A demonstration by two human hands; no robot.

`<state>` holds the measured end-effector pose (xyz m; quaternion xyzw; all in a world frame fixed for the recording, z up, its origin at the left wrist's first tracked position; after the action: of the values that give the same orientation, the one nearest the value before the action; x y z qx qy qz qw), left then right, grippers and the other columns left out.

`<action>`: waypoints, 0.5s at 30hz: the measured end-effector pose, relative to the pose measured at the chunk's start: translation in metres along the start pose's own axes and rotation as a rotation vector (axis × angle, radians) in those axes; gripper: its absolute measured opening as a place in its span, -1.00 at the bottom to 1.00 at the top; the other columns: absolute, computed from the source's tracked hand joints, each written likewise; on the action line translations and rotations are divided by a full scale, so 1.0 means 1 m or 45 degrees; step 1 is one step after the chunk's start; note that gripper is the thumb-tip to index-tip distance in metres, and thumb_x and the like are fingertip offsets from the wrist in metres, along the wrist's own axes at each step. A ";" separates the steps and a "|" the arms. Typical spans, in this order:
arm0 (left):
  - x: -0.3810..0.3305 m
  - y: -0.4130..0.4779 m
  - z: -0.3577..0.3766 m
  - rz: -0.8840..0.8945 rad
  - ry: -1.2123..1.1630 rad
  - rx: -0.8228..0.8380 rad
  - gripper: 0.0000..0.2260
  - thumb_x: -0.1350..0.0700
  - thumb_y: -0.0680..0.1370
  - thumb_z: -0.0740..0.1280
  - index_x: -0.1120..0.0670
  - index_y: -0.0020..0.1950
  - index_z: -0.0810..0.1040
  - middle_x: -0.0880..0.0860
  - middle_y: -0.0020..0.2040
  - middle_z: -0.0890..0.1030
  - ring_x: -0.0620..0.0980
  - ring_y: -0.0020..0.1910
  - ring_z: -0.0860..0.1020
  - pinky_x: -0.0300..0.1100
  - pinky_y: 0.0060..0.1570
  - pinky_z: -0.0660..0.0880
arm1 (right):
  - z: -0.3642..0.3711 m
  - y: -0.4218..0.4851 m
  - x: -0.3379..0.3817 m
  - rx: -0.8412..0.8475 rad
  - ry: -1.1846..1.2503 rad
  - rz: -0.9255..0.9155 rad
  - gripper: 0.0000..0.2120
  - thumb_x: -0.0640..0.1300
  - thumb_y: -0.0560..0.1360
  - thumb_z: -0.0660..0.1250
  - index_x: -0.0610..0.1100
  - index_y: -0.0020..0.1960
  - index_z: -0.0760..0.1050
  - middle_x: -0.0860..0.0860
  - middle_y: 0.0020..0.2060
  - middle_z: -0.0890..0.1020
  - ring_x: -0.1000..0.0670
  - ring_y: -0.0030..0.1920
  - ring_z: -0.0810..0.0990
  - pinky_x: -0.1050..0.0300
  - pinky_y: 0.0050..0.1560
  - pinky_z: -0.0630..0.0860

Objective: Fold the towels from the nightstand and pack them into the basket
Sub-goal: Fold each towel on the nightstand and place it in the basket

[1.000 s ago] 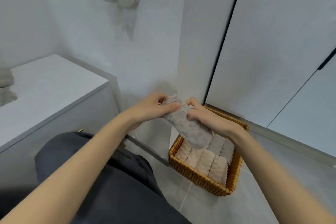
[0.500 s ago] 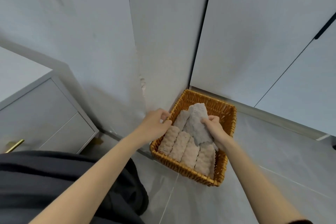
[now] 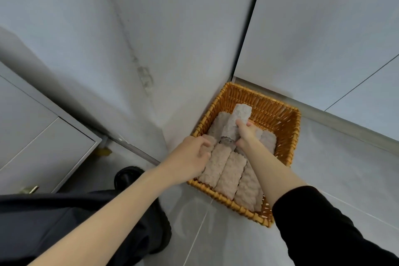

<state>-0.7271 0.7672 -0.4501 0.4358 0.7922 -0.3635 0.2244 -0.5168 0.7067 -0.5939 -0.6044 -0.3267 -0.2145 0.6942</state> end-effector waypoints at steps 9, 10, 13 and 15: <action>0.005 0.021 0.006 -0.041 -0.020 0.046 -0.66 0.05 0.64 0.13 -0.01 0.43 0.32 0.01 0.42 0.30 -0.09 0.31 0.37 -0.35 0.12 0.25 | 0.039 0.038 -0.021 0.102 -0.041 -0.006 -0.61 -0.31 0.55 0.25 -0.04 0.28 0.23 -0.12 0.16 0.39 -0.11 0.18 0.47 -0.19 0.28 0.44; 0.007 0.021 0.008 -0.051 -0.027 0.048 -0.65 0.04 0.64 0.13 -0.01 0.44 0.32 0.01 0.42 0.30 -0.11 0.28 0.37 -0.35 0.11 0.25 | 0.041 0.039 -0.024 0.133 -0.059 -0.007 -0.58 -0.31 0.56 0.24 -0.03 0.33 0.21 -0.11 0.16 0.39 -0.09 0.14 0.48 -0.16 0.26 0.45; 0.011 0.022 0.009 -0.050 -0.022 0.064 -0.66 0.03 0.64 0.14 -0.01 0.42 0.34 -0.01 0.40 0.32 -0.21 0.14 0.35 -0.37 0.05 0.23 | 0.043 0.038 -0.027 0.228 -0.128 -0.001 -0.45 -0.31 0.58 0.22 -0.10 0.50 0.13 -0.06 0.11 0.44 -0.02 -0.02 0.51 0.09 -0.08 0.54; 0.013 0.022 0.010 -0.046 -0.020 0.065 -0.67 0.02 0.64 0.15 -0.02 0.41 0.35 -0.02 0.40 0.32 -0.25 0.11 0.32 -0.38 0.04 0.22 | 0.039 0.037 -0.027 0.226 -0.283 -0.023 -0.42 -0.25 0.59 0.24 -0.13 0.54 0.10 -0.11 0.19 0.48 -0.05 0.01 0.52 0.10 -0.10 0.52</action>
<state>-0.7151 0.7743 -0.4732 0.4242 0.7886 -0.3910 0.2129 -0.5172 0.7489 -0.6371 -0.5578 -0.4248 -0.1228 0.7024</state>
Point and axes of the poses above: each hand's wrist, its own y-axis towards the middle knuckle, its own z-axis out of the palm, x = y × z, the point moved 1 cm from there along y, towards the middle knuckle
